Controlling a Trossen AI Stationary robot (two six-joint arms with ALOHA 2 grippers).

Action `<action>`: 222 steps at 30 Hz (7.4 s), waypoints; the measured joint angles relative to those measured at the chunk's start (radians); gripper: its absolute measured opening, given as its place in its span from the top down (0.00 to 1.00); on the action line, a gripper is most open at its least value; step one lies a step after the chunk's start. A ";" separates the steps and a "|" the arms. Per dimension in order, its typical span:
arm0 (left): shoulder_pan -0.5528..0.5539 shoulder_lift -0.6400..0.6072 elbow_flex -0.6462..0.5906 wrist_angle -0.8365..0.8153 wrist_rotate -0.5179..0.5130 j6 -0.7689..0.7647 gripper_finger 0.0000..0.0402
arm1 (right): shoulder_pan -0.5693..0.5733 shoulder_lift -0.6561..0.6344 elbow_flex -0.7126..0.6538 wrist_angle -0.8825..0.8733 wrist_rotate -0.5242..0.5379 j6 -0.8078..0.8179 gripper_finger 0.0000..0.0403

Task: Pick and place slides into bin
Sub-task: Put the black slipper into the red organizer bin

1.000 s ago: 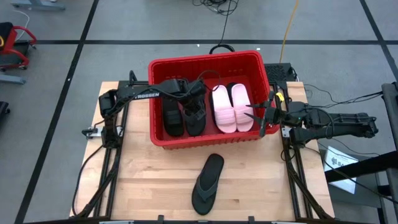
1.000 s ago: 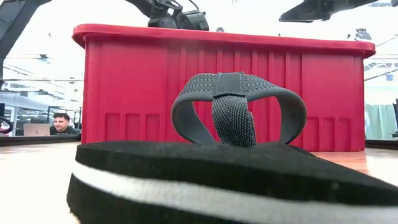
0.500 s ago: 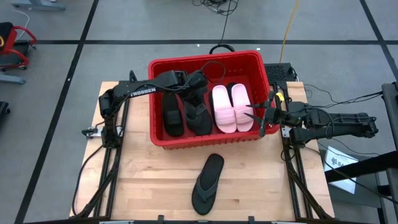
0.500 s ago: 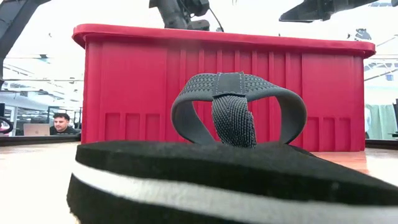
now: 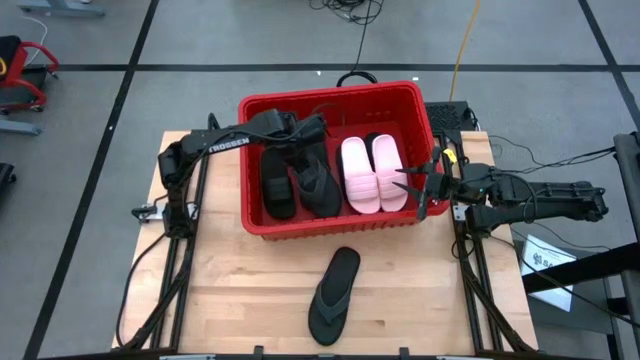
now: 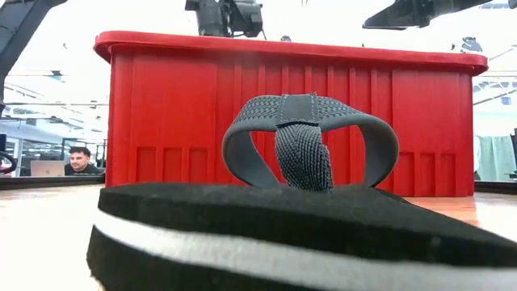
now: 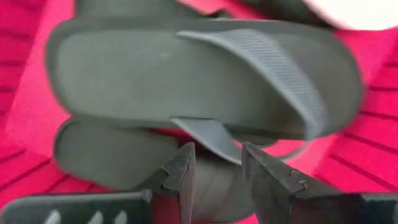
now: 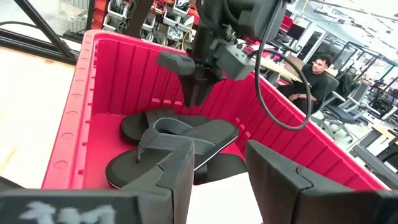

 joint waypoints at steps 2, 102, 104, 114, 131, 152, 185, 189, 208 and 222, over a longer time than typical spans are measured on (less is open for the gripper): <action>0.021 0.000 -0.017 -0.005 -0.037 -0.038 0.69 | 0.000 0.000 0.000 0.000 0.000 0.000 0.67; -0.811 -0.145 -0.565 1.077 0.026 -0.524 0.69 | 0.000 -0.015 0.000 -0.030 -0.343 0.078 0.67; -0.815 -0.132 -0.567 1.073 0.016 -0.531 0.69 | 0.000 -0.015 0.000 -0.029 -0.343 0.077 0.67; -0.761 0.029 -0.438 1.078 0.097 -0.482 0.69 | 0.000 -0.016 0.000 -0.056 -0.343 0.076 0.67; -0.736 0.117 -0.416 1.042 0.181 -0.473 0.69 | 0.000 -0.009 0.000 -0.060 -0.343 0.050 0.67; -0.751 0.168 -0.416 1.093 0.169 -0.564 0.69 | 0.000 -0.009 0.000 -0.060 -0.343 0.034 0.67; -0.778 0.193 -0.417 1.144 0.178 -0.628 0.98 | 0.000 -0.009 0.000 -0.065 -0.343 0.034 0.67; -0.773 0.191 -0.417 1.149 0.190 -0.624 0.99 | 0.000 -0.009 0.000 -0.066 -0.342 0.034 0.67; -0.764 -0.028 -0.417 1.115 0.352 -0.638 1.00 | 0.000 -0.009 0.000 -0.058 -0.340 0.053 0.67; -0.766 -0.368 -0.416 0.992 0.075 -0.652 1.00 | 0.000 -0.009 0.000 -0.052 -0.340 0.057 0.67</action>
